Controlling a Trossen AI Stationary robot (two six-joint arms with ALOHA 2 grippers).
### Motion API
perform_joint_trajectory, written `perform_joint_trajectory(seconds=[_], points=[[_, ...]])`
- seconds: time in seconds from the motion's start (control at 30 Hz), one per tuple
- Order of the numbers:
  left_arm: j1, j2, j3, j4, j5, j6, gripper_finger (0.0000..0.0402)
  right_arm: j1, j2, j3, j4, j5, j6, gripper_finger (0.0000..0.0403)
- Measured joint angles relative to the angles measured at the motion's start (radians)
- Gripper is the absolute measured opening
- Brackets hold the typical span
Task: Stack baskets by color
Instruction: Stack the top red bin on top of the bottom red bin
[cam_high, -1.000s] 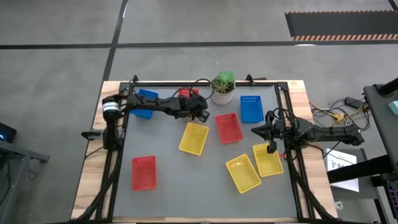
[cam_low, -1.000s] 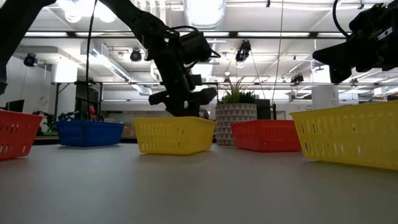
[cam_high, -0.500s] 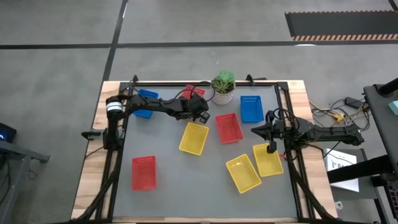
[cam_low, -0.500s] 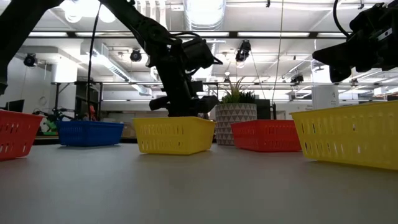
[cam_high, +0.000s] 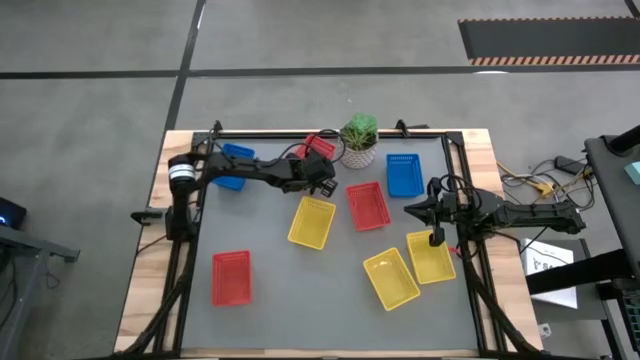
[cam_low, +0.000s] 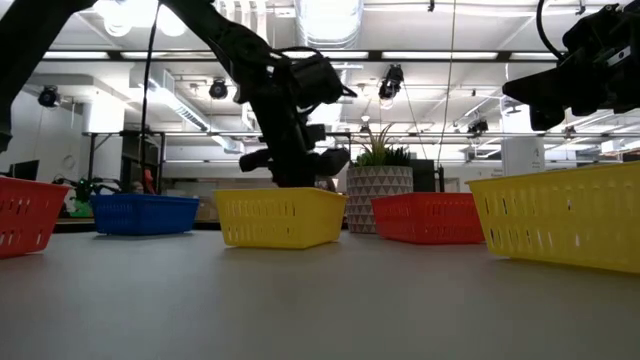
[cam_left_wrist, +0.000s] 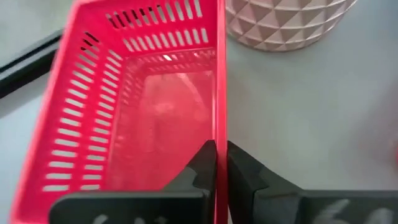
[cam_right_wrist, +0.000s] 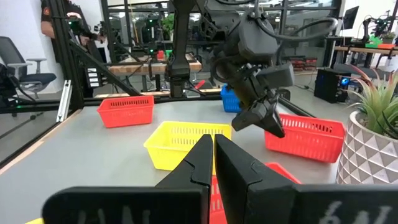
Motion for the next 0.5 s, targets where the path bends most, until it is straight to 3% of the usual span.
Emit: perform_joint_trajectory(seconds=[0.33,0.5], points=[[-0.076,-0.169,-0.001,-0.154,-0.15,0.001,0.0,0.0,0.0,0.0,0.001,0.006,-0.01,0.0009],[-0.169,-0.282,0.025,-0.268,-0.161,-0.029,0.0,0.0,0.001,0.0,0.005,0.025,-0.013,0.0009]])
